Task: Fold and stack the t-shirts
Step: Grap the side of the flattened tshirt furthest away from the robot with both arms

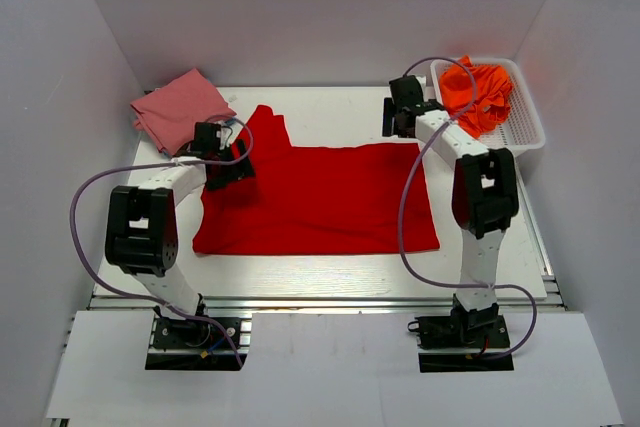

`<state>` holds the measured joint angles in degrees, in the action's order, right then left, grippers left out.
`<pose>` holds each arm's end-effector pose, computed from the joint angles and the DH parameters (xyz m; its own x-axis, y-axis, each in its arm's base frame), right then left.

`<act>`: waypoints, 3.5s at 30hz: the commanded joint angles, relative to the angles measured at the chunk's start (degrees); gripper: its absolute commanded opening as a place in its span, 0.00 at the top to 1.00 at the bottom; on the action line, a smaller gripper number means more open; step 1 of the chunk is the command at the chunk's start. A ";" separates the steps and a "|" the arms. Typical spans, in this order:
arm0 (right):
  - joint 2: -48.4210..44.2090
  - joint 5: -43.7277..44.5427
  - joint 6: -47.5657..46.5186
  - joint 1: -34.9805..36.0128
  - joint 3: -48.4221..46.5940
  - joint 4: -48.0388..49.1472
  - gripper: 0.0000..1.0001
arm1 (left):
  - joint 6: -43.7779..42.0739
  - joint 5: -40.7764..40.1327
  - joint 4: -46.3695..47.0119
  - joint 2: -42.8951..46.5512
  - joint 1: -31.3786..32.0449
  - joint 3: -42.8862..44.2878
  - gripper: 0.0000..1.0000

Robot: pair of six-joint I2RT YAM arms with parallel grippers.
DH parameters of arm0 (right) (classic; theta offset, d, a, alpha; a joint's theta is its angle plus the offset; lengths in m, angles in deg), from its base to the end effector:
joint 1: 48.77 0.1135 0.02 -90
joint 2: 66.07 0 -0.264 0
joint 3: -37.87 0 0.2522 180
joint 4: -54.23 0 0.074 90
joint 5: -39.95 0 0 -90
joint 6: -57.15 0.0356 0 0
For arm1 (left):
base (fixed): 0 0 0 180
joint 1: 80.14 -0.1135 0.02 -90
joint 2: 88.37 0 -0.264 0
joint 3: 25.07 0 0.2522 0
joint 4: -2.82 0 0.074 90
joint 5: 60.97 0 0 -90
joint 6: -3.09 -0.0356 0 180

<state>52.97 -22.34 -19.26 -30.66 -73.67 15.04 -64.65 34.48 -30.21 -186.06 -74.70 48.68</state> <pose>0.4524 0.1305 0.2346 -0.6657 0.0012 -0.7462 0.1897 0.9674 -0.1677 0.3436 -0.0361 0.1810 -0.8277 -0.3000 -0.4743 -0.1811 0.9427 -0.2802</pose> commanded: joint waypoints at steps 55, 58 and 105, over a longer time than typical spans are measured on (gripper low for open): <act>9.80 -11.97 6.89 -5.80 -7.60 -2.26 0.10 | -22.88 -11.52 18.99 -37.77 3.27 48.84 1.00; 10.50 -11.62 7.42 -5.80 -8.39 -2.52 0.10 | -21.56 -9.68 21.63 -33.98 3.27 45.75 1.00; -18.04 -10.65 3.20 -5.63 22.10 12.16 1.00 | -7.87 -5.80 33.60 28.94 2.74 -20.86 1.00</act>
<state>38.46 -33.32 -15.51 -36.58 -53.86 24.59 -77.65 31.47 3.84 -164.38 -71.78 31.50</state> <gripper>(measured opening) 0.023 0.015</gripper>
